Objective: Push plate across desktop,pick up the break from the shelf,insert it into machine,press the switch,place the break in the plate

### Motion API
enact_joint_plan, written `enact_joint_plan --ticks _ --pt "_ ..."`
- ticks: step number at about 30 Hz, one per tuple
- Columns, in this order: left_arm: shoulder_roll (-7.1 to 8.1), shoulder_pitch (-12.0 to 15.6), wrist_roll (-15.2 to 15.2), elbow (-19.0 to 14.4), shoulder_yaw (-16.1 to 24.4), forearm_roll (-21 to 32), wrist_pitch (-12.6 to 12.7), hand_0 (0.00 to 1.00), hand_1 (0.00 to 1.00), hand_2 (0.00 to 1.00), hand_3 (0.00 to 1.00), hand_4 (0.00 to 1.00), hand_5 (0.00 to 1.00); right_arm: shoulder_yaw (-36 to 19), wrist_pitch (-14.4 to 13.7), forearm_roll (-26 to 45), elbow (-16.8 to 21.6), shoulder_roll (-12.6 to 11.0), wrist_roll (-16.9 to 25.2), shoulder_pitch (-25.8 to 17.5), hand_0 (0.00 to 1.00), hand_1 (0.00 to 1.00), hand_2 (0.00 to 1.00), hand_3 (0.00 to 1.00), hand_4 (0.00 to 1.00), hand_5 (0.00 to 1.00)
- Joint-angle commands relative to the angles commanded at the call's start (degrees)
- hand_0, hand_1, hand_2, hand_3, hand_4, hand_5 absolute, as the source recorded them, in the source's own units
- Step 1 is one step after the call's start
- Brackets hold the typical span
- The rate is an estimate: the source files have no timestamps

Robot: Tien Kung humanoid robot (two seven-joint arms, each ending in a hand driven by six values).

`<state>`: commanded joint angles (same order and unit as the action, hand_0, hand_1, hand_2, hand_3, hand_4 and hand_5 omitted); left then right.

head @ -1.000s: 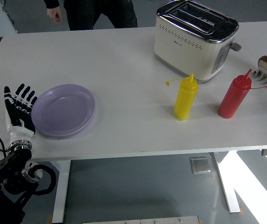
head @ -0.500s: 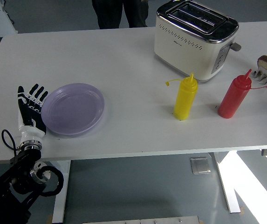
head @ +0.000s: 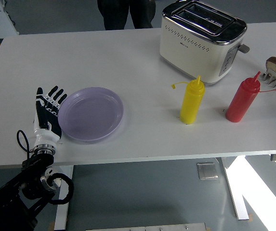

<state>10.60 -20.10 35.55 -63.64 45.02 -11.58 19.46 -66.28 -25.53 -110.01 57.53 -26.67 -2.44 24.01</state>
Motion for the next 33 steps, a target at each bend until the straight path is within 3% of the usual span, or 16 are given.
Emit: enact_joint_plan --ticks 4,5,10,11,33 --pt "-0.14 -0.6 -0.1 -0.1 -1.0 0.2 0.0 0.832 0.782 0.747 0.724 0.697 0.977 0.0 -0.4 0.1 0.1 0.0 0.0 0.1 0.531 0.506 0.494 0.519 0.52 0.002" --pt "-0.17 -0.7 -0.1 -0.1 -1.2 0.3 0.0 0.83 0.783 0.746 0.724 0.692 0.984 0.1 -0.6 0.2 0.1 0.0 0.0 0.2 0.522 0.5 0.5 0.501 0.303 0.002" --pt "-0.34 -1.4 -0.3 -0.2 -2.4 0.8 0.0 0.83 0.783 0.746 0.724 0.692 0.984 0.2 -1.2 0.4 0.2 0.0 -0.2 0.3 0.522 0.5 0.5 0.501 0.303 0.002" --pt "-0.37 -1.5 -0.3 -0.2 -2.6 0.9 0.0 0.829 0.782 0.745 0.724 0.689 0.985 0.2 -1.4 0.4 0.2 0.0 -0.2 0.3 0.513 0.502 0.496 0.489 0.255 0.002" --pt "-1.01 -3.0 -0.6 -0.4 -5.4 2.1 -0.2 0.827 0.779 0.745 0.725 0.685 0.992 -1.0 -2.9 2.0 4.8 -0.4 -0.9 0.7 0.504 0.496 0.494 0.482 0.253 0.002"
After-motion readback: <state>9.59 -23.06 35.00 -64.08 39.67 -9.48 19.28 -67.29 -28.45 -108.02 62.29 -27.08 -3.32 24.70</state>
